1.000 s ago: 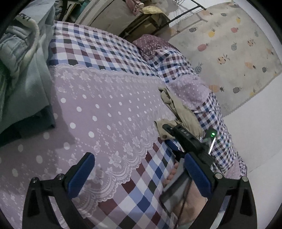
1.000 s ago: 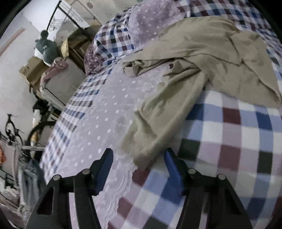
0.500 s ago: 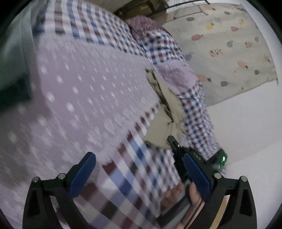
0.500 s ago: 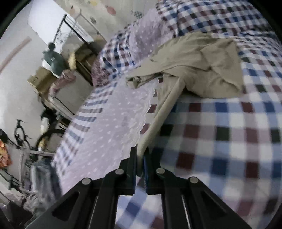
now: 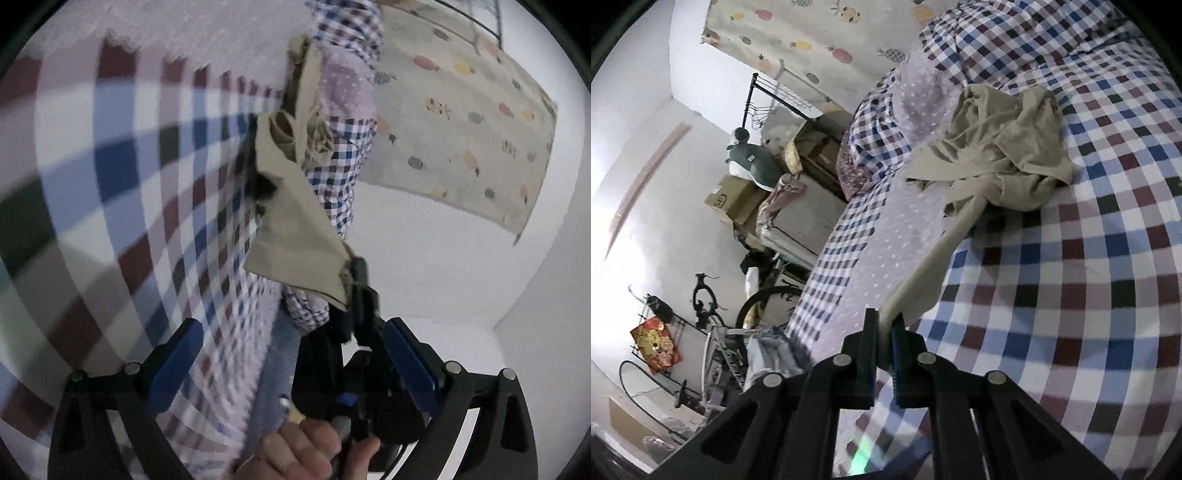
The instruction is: Fold clothes
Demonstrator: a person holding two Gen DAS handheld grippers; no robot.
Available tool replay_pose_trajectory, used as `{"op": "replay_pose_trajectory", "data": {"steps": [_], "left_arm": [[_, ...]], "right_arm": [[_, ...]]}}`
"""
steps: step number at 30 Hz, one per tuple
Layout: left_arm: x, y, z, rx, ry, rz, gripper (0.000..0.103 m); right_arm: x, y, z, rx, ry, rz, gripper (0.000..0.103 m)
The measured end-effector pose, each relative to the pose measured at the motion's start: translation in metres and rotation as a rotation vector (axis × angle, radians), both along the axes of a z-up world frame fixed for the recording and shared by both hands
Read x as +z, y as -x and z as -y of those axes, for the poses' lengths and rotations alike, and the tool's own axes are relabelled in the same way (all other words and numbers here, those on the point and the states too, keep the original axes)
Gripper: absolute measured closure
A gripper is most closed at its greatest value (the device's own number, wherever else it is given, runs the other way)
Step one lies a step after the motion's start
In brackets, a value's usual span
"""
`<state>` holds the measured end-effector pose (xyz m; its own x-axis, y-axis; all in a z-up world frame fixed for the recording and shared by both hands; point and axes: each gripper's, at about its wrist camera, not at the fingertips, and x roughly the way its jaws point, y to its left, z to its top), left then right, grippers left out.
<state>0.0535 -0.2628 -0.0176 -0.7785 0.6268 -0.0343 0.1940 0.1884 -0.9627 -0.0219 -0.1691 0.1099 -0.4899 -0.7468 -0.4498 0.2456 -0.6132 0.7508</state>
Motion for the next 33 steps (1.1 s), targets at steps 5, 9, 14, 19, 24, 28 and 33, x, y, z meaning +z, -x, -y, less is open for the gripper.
{"op": "replay_pose_trajectory", "data": {"steps": [5, 9, 14, 19, 24, 28, 33], "left_arm": [[-0.002, -0.005, -0.008, 0.065, -0.121, -0.017, 0.003], [-0.002, -0.008, -0.017, 0.098, -0.195, -0.042, 0.006], [-0.008, -0.017, -0.015, 0.154, -0.18, 0.003, 0.044], [0.0, -0.015, -0.005, 0.156, -0.11, -0.013, 0.076], [0.017, -0.018, 0.008, 0.144, -0.015, -0.067, 0.1], [0.029, -0.022, 0.021, 0.161, 0.088, -0.073, 0.102], [0.032, -0.034, 0.037, 0.209, 0.19, -0.037, 0.102]], "right_arm": [[0.004, -0.018, -0.01, 0.003, 0.064, 0.038, 0.098], [0.007, -0.034, -0.016, 0.021, 0.113, 0.063, 0.098], [0.017, -0.056, -0.021, 0.03, 0.105, 0.045, 0.098], [0.016, -0.076, -0.025, 0.019, 0.069, 0.035, 0.098], [0.008, -0.083, -0.026, 0.008, 0.009, 0.029, 0.097], [0.004, -0.081, -0.026, 0.01, -0.024, 0.027, 0.09], [0.009, -0.073, -0.04, -0.072, -0.17, -0.016, 0.052]]}}
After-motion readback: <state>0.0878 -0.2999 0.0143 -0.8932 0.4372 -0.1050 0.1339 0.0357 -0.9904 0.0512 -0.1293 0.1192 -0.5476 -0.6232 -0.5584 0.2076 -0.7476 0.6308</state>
